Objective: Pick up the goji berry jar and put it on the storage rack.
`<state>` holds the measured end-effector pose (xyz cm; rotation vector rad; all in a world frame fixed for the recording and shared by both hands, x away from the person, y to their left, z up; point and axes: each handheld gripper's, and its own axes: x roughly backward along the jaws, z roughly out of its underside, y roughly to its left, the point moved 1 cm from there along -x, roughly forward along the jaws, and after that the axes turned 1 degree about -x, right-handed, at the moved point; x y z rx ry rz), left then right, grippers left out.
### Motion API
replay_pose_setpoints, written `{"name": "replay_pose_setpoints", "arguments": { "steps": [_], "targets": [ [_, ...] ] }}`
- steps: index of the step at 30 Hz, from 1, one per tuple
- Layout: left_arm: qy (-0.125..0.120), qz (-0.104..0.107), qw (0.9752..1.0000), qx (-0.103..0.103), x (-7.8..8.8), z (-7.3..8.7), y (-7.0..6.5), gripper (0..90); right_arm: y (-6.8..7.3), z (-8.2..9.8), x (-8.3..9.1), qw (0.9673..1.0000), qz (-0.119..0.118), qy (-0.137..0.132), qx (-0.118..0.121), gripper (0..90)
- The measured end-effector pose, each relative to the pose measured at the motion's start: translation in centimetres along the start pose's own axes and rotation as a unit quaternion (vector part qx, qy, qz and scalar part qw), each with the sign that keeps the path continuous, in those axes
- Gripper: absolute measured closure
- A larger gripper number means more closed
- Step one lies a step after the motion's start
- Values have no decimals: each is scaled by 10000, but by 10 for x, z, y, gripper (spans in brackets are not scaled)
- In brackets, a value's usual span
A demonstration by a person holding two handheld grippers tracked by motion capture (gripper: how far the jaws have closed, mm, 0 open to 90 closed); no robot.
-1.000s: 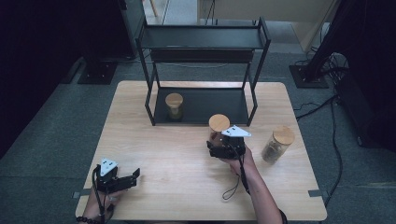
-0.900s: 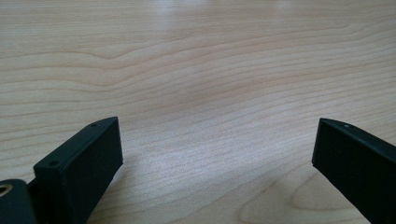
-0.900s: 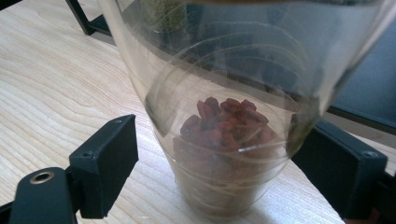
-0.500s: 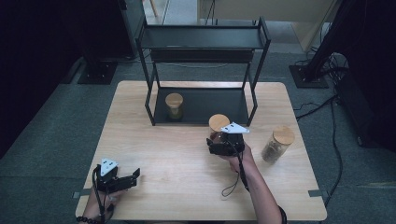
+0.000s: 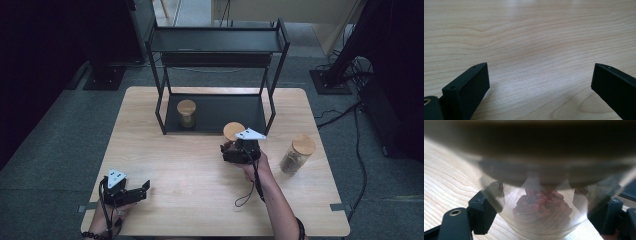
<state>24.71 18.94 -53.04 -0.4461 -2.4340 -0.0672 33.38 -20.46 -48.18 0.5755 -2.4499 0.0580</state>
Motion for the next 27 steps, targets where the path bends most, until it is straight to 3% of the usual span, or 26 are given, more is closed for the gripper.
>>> {"name": "replay_pose_setpoints", "arguments": {
  "steps": [27],
  "targets": [
    [-1, -14, 10000, -9, 0, 0, 0, 20, 3, -10, -1, 9999, 69, 118, 21, 216]
  ]
}}
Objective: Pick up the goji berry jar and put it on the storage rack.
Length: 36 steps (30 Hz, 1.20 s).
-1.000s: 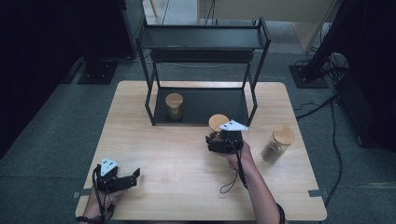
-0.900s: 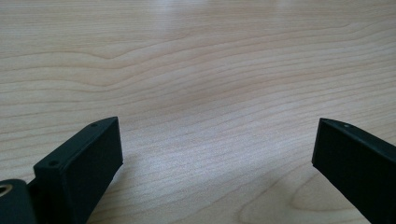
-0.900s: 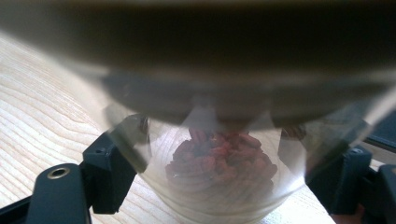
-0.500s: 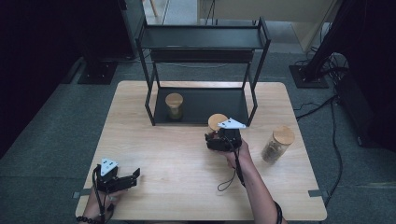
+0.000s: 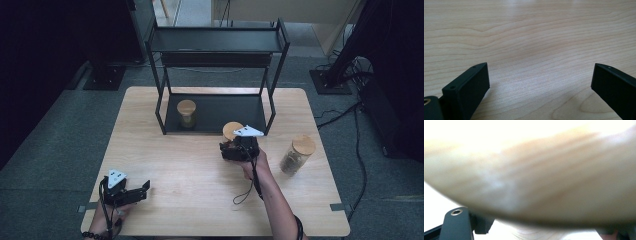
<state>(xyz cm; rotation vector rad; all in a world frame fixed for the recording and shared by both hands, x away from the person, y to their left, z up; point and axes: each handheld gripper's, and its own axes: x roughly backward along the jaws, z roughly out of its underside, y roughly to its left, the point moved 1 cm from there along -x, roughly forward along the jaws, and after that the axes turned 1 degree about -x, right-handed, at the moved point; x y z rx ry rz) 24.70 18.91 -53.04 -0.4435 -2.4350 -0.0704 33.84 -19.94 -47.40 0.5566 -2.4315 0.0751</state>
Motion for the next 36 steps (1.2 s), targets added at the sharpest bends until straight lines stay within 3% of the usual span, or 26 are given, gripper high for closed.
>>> {"name": "replay_pose_setpoints", "arguments": {
  "steps": [18, 36],
  "targets": [
    [11, -8, 10000, 12, 0, 0, 0, 21, 0, -7, -1, 9999, 64, 84, 121, 244],
    [29, -86, 10000, 25, -1, -1, -1, 21, 8, -19, -16, 9998, 96, 106, 108, 248]
  ]
}}
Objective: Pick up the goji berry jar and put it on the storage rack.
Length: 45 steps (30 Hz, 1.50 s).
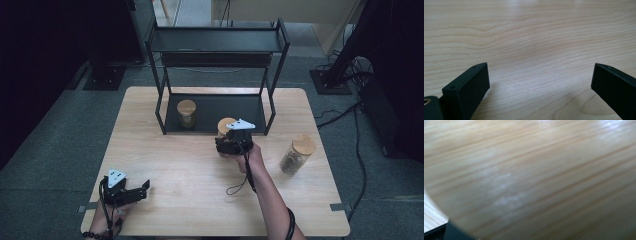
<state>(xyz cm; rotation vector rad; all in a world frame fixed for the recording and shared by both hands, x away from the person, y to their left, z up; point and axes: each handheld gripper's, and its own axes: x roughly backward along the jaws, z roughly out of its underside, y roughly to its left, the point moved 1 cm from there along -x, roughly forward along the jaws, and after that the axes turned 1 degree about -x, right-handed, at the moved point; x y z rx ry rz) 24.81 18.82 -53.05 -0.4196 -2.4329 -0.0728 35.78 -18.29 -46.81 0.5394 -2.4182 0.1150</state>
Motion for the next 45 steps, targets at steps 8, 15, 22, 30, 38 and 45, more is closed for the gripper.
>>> {"name": "replay_pose_setpoints", "arguments": {
  "steps": [8, 15, 22, 30, 38, 45],
  "targets": [
    [-20, -5, 10000, 30, 0, 0, 0, 21, 3, -4, -4, 10000, 10, 20, 35, 249],
    [5, 16, 10000, 14, 0, 0, 0, 21, 4, -6, -7, 10000, 7, 21, 60, 249],
    [0, -8, 10000, 15, 0, 0, 0, 21, 5, -8, -9, 10000, 9, 47, 68, 249],
    [6, -13, 10000, -6, 0, 0, 0, 21, 7, -12, -12, 9999, 12, 87, 68, 249],
    [2, -2, 10000, -7, 0, 0, 0, 21, 10, -14, -15, 10000, 13, 80, 37, 249],
    [9, -10, 10000, -12, 0, 0, 0, 21, 11, -19, -16, 10000, -1, 58, 18, 250]
  ]
}}
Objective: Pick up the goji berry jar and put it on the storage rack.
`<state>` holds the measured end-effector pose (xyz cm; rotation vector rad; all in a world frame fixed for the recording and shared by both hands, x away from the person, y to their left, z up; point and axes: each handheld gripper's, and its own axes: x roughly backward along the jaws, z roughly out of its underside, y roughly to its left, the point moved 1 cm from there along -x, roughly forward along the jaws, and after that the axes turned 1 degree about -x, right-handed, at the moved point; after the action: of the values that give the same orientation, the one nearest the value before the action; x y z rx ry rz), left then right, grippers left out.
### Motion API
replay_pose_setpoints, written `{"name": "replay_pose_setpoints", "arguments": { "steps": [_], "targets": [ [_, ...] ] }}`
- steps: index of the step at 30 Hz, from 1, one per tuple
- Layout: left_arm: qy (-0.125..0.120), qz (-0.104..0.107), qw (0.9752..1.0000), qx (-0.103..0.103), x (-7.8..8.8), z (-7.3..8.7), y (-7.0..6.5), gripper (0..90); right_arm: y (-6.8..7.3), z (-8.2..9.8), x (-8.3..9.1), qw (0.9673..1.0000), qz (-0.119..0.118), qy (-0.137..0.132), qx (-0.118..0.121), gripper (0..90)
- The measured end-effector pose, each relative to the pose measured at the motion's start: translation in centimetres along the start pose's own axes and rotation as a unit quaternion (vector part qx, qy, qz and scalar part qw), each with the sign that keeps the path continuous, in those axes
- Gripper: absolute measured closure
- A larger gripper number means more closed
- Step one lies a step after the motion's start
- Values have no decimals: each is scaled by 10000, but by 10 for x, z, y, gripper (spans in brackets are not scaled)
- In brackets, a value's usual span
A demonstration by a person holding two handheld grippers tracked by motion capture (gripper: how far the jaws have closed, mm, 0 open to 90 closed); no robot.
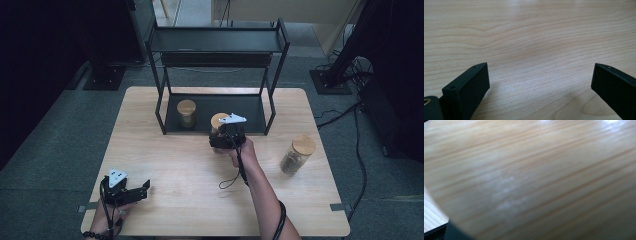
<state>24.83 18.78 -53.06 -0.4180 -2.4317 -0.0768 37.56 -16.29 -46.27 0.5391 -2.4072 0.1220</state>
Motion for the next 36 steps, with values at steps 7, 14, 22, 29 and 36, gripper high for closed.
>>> {"name": "replay_pose_setpoints", "arguments": {
  "steps": [7, 14, 22, 29, 36],
  "targets": [
    [4, -2, 10000, -2, 0, 0, 0, 21, -2, -6, 1, 10000, 26, 9, -21, 249],
    [12, -7, 10000, -6, 0, 0, 0, 21, -4, -11, 1, 10000, 48, 20, -14, 249],
    [12, -9, 10000, 0, 0, 0, 0, 21, -5, -21, 0, 10000, 56, 5, 22, 249],
    [15, -8, 10000, 1, 0, 0, 0, 21, -6, -26, -5, 10000, 55, 11, 26, 250],
    [19, -12, 10000, 5, 0, 0, 0, 21, -6, -30, -8, 10000, 57, 21, 9, 249]
  ]
}}
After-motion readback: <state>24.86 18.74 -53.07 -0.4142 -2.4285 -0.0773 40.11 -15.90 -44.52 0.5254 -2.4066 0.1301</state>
